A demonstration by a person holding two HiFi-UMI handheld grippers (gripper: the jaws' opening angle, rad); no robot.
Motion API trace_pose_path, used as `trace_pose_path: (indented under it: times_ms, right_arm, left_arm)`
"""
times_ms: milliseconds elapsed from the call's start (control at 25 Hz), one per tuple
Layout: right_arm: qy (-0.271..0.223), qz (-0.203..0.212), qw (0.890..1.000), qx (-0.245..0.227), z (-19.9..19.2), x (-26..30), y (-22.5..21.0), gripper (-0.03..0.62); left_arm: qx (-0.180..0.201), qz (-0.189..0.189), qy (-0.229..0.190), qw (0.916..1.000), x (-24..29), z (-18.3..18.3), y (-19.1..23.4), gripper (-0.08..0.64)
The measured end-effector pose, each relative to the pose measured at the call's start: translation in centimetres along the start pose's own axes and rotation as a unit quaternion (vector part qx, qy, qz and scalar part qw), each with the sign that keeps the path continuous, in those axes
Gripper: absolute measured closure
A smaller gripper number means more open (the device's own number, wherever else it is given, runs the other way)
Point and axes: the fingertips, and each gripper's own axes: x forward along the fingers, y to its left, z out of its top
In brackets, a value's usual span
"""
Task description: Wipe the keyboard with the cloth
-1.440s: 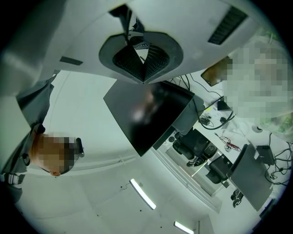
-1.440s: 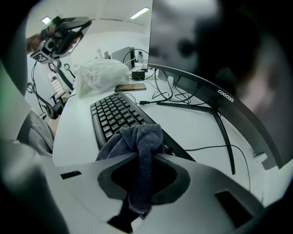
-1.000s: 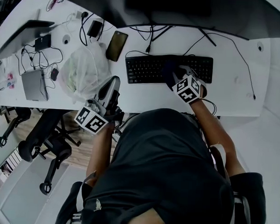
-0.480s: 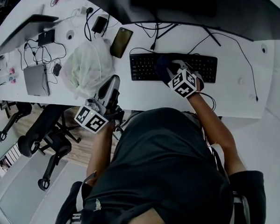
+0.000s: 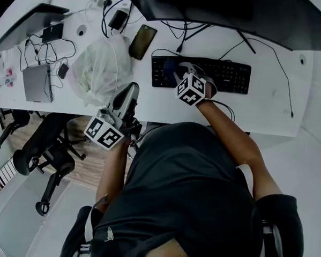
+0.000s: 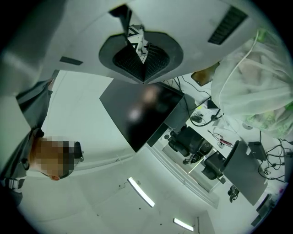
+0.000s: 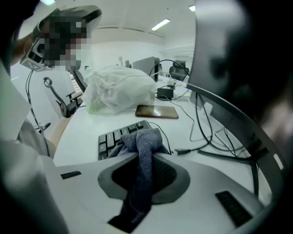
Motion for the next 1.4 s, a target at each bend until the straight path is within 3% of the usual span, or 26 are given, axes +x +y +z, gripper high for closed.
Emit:
trace_pose_path:
  times_ms: [160,240,320,600,840,1000,1160,1400]
  right_arm:
    - [-0.057,0.04,0.996,-0.061,4.9,2.2,2.5,0.531]
    - [-0.063,0.045,0.993,-0.086,5.1,2.7,3.0,0.531]
    - [-0.065,0.037,0.994,-0.079,4.1,2.2,2.4,0.531]
    - [-0.023,-0.036,0.999,0.013,-4.9,-3.3,-3.3,0.531]
    - [0.029,-0.114,0.99,0.071,-13.6,-8.8,-8.2,0.531]
    - [0.059,-0.147,0.984,0.079,-16.0,-10.9,-9.3,0.531]
    - [0.077,-0.16,0.979,0.098,-15.2,-10.6,-8.7,0.531]
    - [0.058,-0.149,0.983,0.093,-9.4,-6.5,-7.0,0.531]
  left_arm:
    - [0.003,0.014,-0.004,0.9999,-1.9,0.2,0.5,0.555]
    - [0.003,0.021,-0.008,0.9997,-3.0,0.4,0.8,0.555]
    - [0.003,0.027,-0.013,0.9996,-3.9,0.5,1.1,0.555]
    - [-0.001,0.021,-0.022,0.9995,-5.2,0.5,1.9,0.555]
    - [0.004,0.006,-0.02,0.9998,-4.9,0.4,0.9,0.555]
    - [0.009,0.002,-0.021,0.9997,-5.1,0.2,0.1,0.555]
    - [0.006,0.007,-0.025,0.9996,-6.0,-0.5,-0.5,0.555]
    - [-0.007,0.02,-0.029,0.9993,-7.7,-1.8,0.6,0.555]
